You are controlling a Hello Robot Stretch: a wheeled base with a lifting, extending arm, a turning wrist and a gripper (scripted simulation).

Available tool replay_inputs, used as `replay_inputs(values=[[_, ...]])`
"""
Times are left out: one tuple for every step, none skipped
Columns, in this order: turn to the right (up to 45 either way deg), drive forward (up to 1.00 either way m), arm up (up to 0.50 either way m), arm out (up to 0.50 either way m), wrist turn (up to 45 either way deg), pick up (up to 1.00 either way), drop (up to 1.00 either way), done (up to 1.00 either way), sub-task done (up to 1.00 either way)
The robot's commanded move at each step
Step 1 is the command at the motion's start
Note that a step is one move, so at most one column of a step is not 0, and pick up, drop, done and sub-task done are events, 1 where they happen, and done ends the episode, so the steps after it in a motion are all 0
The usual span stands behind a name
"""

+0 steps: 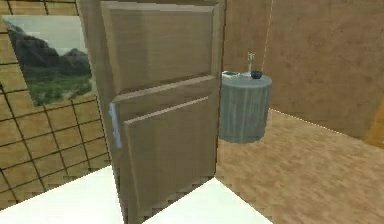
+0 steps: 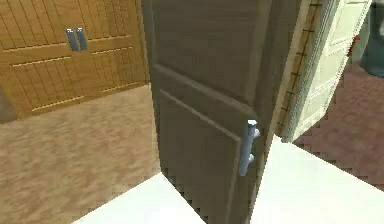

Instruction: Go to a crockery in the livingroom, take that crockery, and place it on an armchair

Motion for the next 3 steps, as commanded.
replay_inputs(values=[[45.0, 0.0, 0.0, 0.0, 0.0, 0.0, 0.0, 0.0, 0.0], [9.0, 0.0, 0.0, 0.0, 0.0, 0.0, 0.0, 0.0, 0.0], [0.0, 0.1, 0.0, 0.0, 0.0, 0.0, 0.0, 0.0, 0.0]])
